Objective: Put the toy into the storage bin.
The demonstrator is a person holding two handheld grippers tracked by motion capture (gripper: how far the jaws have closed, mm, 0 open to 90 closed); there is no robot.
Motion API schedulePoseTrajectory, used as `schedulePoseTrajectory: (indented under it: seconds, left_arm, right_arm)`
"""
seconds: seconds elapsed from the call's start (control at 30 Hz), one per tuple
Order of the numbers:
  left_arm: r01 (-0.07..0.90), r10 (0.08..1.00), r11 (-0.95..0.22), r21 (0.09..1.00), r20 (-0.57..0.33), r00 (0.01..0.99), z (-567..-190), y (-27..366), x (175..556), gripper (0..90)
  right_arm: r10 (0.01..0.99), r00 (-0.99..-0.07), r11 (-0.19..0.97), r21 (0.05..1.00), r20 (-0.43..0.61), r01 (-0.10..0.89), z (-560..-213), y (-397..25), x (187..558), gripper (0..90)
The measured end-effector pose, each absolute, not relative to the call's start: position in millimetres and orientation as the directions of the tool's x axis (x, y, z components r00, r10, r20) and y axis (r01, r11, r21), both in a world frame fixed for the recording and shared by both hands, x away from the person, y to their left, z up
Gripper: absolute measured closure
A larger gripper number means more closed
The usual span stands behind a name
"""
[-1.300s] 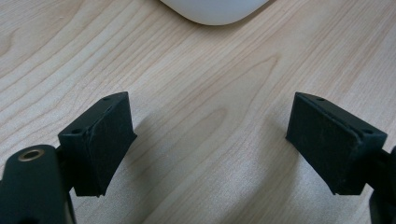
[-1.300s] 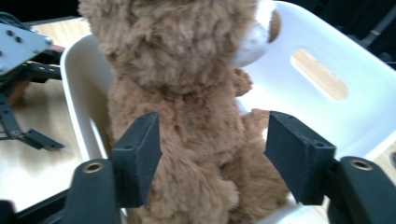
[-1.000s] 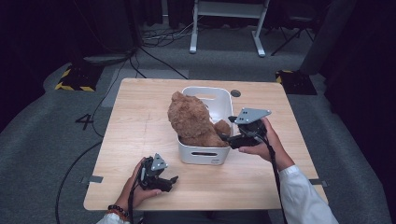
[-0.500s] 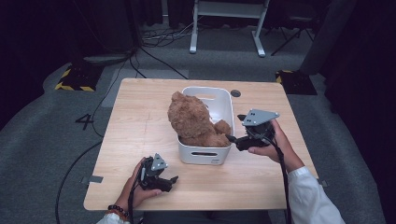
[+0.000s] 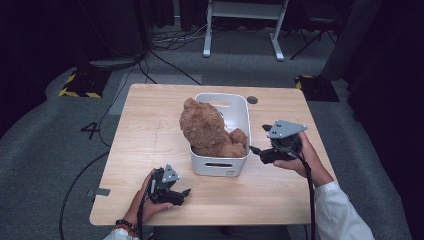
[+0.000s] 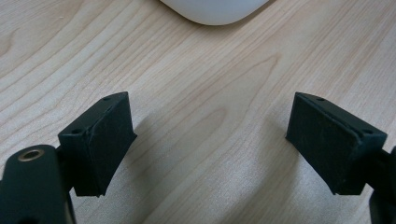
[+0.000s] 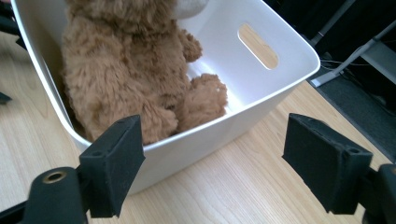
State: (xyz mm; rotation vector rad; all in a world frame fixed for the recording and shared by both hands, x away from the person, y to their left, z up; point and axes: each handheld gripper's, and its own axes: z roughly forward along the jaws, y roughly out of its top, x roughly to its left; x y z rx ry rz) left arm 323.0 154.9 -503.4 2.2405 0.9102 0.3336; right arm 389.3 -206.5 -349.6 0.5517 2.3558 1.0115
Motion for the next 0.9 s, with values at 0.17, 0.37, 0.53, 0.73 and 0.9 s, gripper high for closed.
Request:
schedulePoseTrajectory:
  seconds: [0.17,0.37,0.53,0.73,0.9]
  left_arm:
    - [0.516,0.692,-0.52,0.681,-0.019,0.722,-503.5,154.9,323.0,14.7]
    - [0.516,0.692,-0.52,0.681,-0.019,0.721,-503.4,155.0,323.0,14.7]
    - [0.515,0.691,-0.52,0.681,-0.018,0.722,-503.4,155.0,323.1,14.7]
    - [0.515,0.692,-0.52,0.681,-0.018,0.722,-503.4,155.0,323.1,14.7]
    - [0.516,0.692,-0.52,0.681,-0.018,0.721,-503.4,155.0,323.0,14.7]
  right_arm:
    - [0.545,-0.775,0.662,0.731,-0.32,0.164,-353.6,-212.7,387.8,20.2]
    - [0.548,-0.768,0.679,0.713,-0.332,0.176,-361.4,-220.8,384.1,21.3]
    - [0.558,-0.756,0.684,0.705,-0.342,0.186,-364.6,-229.2,380.4,20.9]
    - [0.57,-0.731,0.708,0.675,-0.375,0.206,-372.5,-238.1,376.1,20.7]
    - [0.574,-0.732,0.71,0.669,-0.368,0.22,-380.7,-243.7,374.8,20.6]
